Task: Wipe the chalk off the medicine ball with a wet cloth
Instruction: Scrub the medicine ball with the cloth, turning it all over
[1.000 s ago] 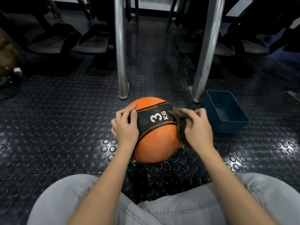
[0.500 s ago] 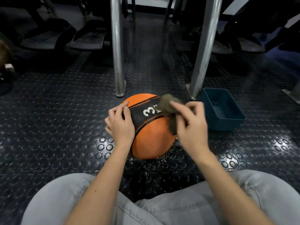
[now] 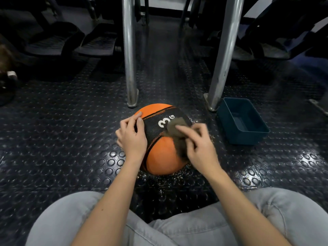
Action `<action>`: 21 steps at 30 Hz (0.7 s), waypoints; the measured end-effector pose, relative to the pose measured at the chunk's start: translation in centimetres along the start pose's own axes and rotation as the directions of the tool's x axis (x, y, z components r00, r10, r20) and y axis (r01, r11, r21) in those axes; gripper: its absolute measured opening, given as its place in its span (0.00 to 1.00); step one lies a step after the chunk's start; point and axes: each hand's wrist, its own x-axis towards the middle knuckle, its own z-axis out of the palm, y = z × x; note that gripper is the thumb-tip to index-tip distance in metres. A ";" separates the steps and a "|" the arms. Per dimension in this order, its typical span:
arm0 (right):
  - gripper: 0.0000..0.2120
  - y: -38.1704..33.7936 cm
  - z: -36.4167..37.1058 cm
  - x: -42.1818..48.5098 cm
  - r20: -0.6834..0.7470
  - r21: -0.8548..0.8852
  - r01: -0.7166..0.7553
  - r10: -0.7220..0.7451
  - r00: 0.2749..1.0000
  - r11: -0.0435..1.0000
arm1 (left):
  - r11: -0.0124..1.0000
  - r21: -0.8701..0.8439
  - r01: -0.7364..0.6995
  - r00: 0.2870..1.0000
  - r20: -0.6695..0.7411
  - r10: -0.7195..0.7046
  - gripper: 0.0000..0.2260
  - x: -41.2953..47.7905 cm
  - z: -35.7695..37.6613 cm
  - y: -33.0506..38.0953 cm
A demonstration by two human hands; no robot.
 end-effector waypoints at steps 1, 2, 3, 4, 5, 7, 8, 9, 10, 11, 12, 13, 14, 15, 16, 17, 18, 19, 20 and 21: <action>0.18 0.8 0.0 0.6 0.017 -0.030 -0.131 0.131 0.991 0.991 | 1.000 0.005 -0.019 1.000 0.012 0.019 0.13 0.0 -0.1 0.0; 0.18 1.7 -0.3 1.2 -0.013 -0.070 -0.272 0.272 0.962 0.960 | 0.999 0.014 -0.034 0.999 0.020 0.034 0.13 0.0 0.0 0.0; 0.18 2.2 -0.9 1.7 -0.069 -0.097 -0.371 0.366 0.928 0.924 | 0.999 0.027 -0.045 0.999 0.028 0.044 0.13 -0.1 0.1 0.0; 0.17 2.2 -1.6 1.8 -0.134 -0.077 -0.403 0.391 0.910 0.912 | 0.998 0.037 -0.056 0.998 0.035 0.055 0.13 -0.2 0.2 0.0; 0.16 1.6 -2.1 2.0 -0.197 -0.016 -0.353 0.343 0.918 0.935 | 0.996 0.041 -0.073 0.997 0.036 0.072 0.13 -0.2 0.3 -0.2; 0.16 0.2 -1.8 1.5 -0.191 0.030 -0.126 0.129 0.973 0.992 | 0.994 0.044 -0.103 0.994 0.046 0.101 0.14 -0.4 0.5 -0.4; 0.16 -0.1 -1.1 0.9 -0.122 0.011 -0.046 0.047 0.991 0.999 | 0.991 0.047 -0.122 0.991 0.058 0.119 0.16 -0.4 0.5 -0.4; 0.17 0.1 -0.6 0.6 -0.052 0.000 -0.045 0.045 0.998 0.999 | 0.988 0.047 -0.147 0.987 0.070 0.143 0.18 -0.4 0.5 -0.5; 0.17 0.6 -0.4 0.8 -0.019 0.003 -0.146 0.146 0.989 0.989 | 0.983 0.045 -0.176 0.982 0.081 0.172 0.20 -0.5 0.5 -0.6; 0.17 1.3 -0.6 1.5 -0.021 -0.005 -0.301 0.301 0.954 0.954 | 0.978 0.043 -0.203 0.977 0.082 0.199 0.22 -0.5 0.5 -0.7; 0.17 2.1 -1.0 2.0 -0.057 -0.019 -0.424 0.423 0.905 0.905 | 0.974 0.044 -0.224 0.972 0.083 0.220 0.23 -0.6 0.6 -0.8; 0.16 2.4 -1.5 2.4 -0.112 -0.007 -0.473 0.469 0.876 0.881 | 0.967 0.048 -0.250 0.965 0.087 0.245 0.22 -0.7 0.7 -0.9; 0.16 2.2 -2.1 2.6 -0.178 0.039 -0.449 0.448 0.876 0.893 | 0.958 0.052 -0.281 0.956 0.101 0.275 0.21 -0.8 0.8 -1.0; 0.16 1.7 -2.4 2.7 -0.222 0.100 -0.356 0.370 0.902 0.929 | 0.948 0.052 -0.313 0.945 0.117 0.305 0.19 -0.9 0.8 -1.1; 0.16 1.1 -2.3 2.6 -0.225 0.140 -0.232 0.260 0.939 0.962 | 0.936 0.050 -0.347 0.931 0.135 0.338 0.17 -0.9 0.9 -1.0; 0.16 0.7 -1.9 2.2 -0.186 0.134 -0.130 0.154 0.971 0.982 | 0.921 0.047 -0.387 0.914 0.155 0.376 0.16 -0.9 1.0 -1.0; 0.17 0.9 -1.5 1.6 -0.136 0.121 -0.095 0.111 0.985 0.988 | 0.902 0.046 -0.430 0.891 0.181 0.415 0.15 -0.9 1.0 -0.9; 0.17 1.4 -1.3 1.4 -0.100 0.111 -0.145 0.157 0.983 0.983 | 0.883 0.044 -0.468 0.868 0.208 0.450 0.15 -0.8 0.9 -1.0; 0.17 1.9 -1.4 1.6 -0.086 0.101 -0.262 0.271 0.959 0.960 | 0.867 0.044 -0.496 0.849 0.235 0.473 0.15 -0.8 0.8 -0.9; 0.17 2.7 -1.8 1.9 -0.095 0.079 -0.400 0.406 0.909 0.913 | 0.856 0.046 -0.515 0.834 0.257 0.488 0.15 -0.5 0.7 -1.0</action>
